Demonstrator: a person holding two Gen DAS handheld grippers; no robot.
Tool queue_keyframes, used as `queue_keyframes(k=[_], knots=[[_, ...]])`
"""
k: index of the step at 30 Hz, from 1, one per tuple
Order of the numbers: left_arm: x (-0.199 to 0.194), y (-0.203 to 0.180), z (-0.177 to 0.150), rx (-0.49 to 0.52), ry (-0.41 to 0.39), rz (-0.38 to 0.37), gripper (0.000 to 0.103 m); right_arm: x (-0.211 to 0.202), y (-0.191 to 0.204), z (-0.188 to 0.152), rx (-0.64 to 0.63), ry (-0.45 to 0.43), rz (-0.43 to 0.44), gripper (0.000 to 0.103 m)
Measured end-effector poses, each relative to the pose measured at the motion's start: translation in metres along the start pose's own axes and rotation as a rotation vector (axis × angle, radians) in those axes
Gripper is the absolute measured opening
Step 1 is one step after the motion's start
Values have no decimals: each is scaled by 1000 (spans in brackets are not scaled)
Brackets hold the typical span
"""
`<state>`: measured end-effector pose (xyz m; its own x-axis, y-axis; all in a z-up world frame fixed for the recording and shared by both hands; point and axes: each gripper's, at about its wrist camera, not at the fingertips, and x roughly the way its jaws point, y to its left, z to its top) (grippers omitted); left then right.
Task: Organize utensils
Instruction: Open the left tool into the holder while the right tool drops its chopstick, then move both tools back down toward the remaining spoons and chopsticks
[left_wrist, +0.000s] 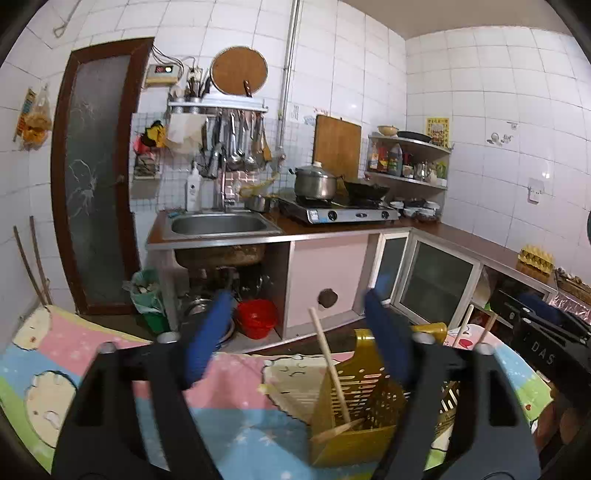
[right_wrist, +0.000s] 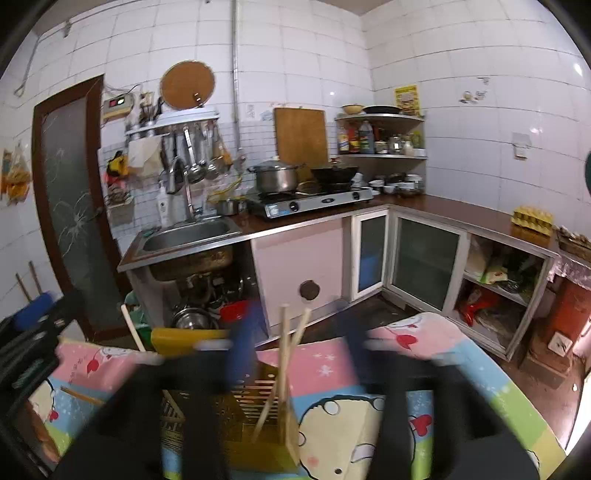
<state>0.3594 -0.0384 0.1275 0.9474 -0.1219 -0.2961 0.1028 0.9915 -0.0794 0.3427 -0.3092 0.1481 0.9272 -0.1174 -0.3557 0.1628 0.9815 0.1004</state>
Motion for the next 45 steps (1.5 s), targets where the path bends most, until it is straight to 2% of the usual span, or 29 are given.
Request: queue_keyframes(k=[3, 7, 13, 16, 20, 25, 28, 37, 38, 39, 43, 45], knots=[[-19, 4, 5, 41, 20, -4, 83, -12, -10, 3, 17, 21, -21, 62], [-49, 11, 8, 75, 9, 9, 98, -34, -19, -2, 20, 36, -48, 62], [-82, 12, -9, 97, 44, -8, 98, -58, -30, -31, 33, 114, -87, 63], [-89, 9, -25, 114, 67, 1, 98, -63, -32, -59, 21, 177, -117, 63], [-85, 11, -51, 116, 118, 15, 98, -59, -34, -96, 31, 256, -142, 63], [-71, 17, -87, 72, 215, -3, 98, -51, -36, -137, 62, 348, -162, 63], [-60, 15, -105, 86, 253, 10, 98, -46, -35, -159, 58, 385, -178, 63], [-36, 11, -147, 109, 353, 15, 98, -29, -32, -189, 81, 486, -225, 62], [-34, 10, -151, 113, 358, 15, 98, -28, -31, -190, 74, 491, -232, 59], [-32, 8, -154, 118, 369, 13, 98, -27, -29, -190, 70, 499, -235, 52], [-23, 2, -161, 118, 407, -1, 98, -24, -26, -190, 77, 528, -233, 42], [-20, -1, -164, 115, 427, -10, 98, -22, -21, -191, 70, 538, -222, 31]])
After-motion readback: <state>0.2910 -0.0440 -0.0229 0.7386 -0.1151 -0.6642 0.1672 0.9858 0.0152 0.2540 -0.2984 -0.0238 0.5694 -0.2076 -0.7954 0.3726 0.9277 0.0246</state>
